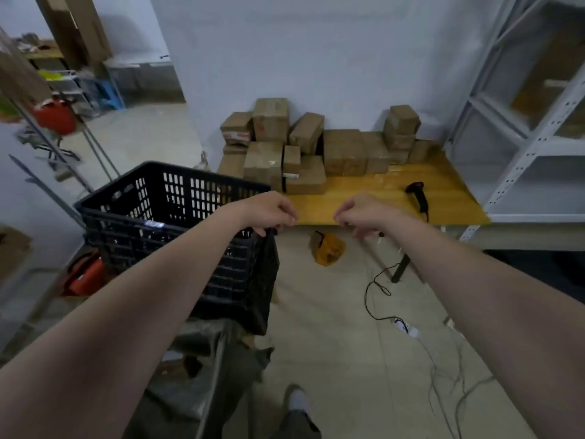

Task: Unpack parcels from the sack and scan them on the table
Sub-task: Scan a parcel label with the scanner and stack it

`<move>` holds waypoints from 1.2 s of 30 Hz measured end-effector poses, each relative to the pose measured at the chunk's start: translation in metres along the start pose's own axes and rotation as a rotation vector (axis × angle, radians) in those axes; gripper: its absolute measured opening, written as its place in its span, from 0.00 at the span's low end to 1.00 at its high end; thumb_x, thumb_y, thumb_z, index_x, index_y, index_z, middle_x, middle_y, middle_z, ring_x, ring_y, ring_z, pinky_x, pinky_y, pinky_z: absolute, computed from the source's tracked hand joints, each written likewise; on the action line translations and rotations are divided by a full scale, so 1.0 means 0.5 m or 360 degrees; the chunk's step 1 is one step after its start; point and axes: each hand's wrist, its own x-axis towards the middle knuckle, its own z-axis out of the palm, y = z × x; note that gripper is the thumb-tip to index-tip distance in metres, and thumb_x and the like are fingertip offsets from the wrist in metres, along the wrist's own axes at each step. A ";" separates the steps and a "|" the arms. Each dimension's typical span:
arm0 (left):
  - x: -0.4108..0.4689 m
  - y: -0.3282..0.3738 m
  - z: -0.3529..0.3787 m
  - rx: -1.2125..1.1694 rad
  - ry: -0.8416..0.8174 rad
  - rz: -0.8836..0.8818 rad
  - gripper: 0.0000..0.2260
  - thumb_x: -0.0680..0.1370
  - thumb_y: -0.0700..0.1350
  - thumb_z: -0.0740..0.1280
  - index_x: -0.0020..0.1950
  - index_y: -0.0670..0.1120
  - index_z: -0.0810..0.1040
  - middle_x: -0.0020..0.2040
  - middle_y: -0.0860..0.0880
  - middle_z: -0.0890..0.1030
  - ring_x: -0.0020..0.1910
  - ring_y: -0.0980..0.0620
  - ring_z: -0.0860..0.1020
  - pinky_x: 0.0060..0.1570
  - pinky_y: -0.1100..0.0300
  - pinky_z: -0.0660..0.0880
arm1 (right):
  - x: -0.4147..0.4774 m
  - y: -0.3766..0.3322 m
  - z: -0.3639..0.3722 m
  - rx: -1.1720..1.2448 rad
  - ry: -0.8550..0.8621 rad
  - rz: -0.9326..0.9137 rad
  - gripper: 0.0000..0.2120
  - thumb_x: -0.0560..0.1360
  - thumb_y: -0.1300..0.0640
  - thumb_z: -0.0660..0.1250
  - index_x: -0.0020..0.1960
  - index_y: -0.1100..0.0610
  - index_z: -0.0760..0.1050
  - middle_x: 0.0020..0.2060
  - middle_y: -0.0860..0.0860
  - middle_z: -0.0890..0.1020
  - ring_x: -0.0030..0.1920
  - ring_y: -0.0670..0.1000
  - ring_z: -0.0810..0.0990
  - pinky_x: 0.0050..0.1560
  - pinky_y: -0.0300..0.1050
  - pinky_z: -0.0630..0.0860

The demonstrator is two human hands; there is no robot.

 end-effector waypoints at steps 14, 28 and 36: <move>0.591 0.084 -0.212 -0.0212 0.0024 -0.0116 0.07 0.84 0.48 0.64 0.59 0.55 0.80 0.62 0.51 0.78 0.56 0.52 0.79 0.43 0.56 0.80 | 0.449 0.051 -0.259 0.0199 0.0080 0.0264 0.07 0.81 0.51 0.65 0.56 0.49 0.81 0.52 0.48 0.83 0.45 0.53 0.86 0.37 0.47 0.81; 1.034 -0.105 -0.221 0.0035 0.0420 -0.0650 0.21 0.81 0.48 0.68 0.72 0.45 0.72 0.66 0.42 0.77 0.63 0.40 0.77 0.58 0.49 0.75 | 1.019 0.092 -0.355 0.0230 -0.0230 0.0297 0.06 0.81 0.54 0.65 0.49 0.47 0.80 0.50 0.48 0.84 0.44 0.54 0.86 0.37 0.46 0.81; 1.197 -0.154 -0.257 0.0020 0.0357 -0.1110 0.32 0.80 0.49 0.68 0.80 0.44 0.58 0.75 0.36 0.65 0.74 0.34 0.65 0.68 0.40 0.71 | 1.289 0.084 -0.362 0.0117 -0.0717 0.0226 0.06 0.82 0.52 0.63 0.53 0.46 0.79 0.50 0.46 0.84 0.44 0.53 0.87 0.36 0.45 0.82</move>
